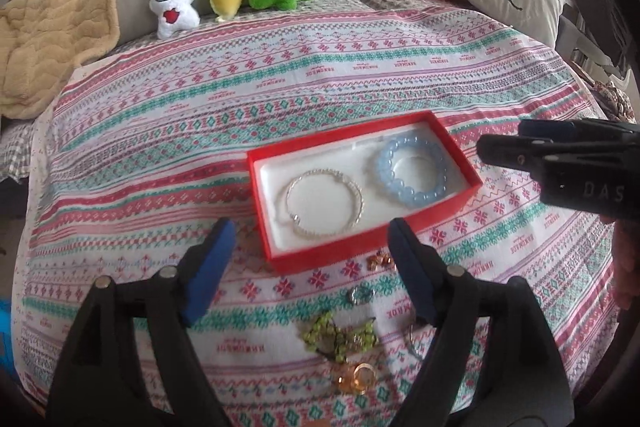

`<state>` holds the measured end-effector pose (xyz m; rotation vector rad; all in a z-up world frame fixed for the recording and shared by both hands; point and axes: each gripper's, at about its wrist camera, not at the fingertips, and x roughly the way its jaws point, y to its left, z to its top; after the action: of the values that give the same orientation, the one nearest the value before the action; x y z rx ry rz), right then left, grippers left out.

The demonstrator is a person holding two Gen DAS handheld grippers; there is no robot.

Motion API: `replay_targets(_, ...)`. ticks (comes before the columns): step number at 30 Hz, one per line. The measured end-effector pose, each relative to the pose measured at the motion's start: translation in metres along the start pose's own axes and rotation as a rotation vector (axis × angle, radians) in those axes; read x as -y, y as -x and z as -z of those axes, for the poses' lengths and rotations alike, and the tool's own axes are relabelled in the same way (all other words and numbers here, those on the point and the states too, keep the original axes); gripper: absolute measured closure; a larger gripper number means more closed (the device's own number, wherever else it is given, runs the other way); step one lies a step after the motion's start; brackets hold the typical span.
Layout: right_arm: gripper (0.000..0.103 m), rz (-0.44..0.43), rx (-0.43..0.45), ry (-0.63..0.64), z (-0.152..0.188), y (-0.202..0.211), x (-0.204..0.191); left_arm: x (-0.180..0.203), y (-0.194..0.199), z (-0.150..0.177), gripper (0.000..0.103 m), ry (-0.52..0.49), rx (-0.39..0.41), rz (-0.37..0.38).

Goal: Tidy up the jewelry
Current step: 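Grasp the wire bangle with the black flower with the right tool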

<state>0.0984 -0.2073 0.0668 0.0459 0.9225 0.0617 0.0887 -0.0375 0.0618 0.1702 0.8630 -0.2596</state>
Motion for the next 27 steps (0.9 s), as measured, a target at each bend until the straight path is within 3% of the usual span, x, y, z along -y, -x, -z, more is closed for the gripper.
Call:
replay_targets(6,0.033,0.016,-0.018,0.035,0.021,0.011,-0.007,-0.005,0.007,0.021,0.018,0.020,-0.059,-0.038)
replay_targets(12,0.025,0.027,-0.038,0.106,0.044,0.016,-0.019,-0.009,0.010,0.045,0.005,-0.001,-0.117,-0.081)
replay_targets(19,0.021,0.060,-0.099,0.164,0.066,0.004,-0.022,-0.022,0.012,0.066,0.001,0.032,-0.168,-0.073)
replay_targets(27,0.021,0.082,-0.211,0.173,0.089,-0.014,-0.012,-0.036,0.005,0.087,0.001,0.022,-0.240,-0.115)
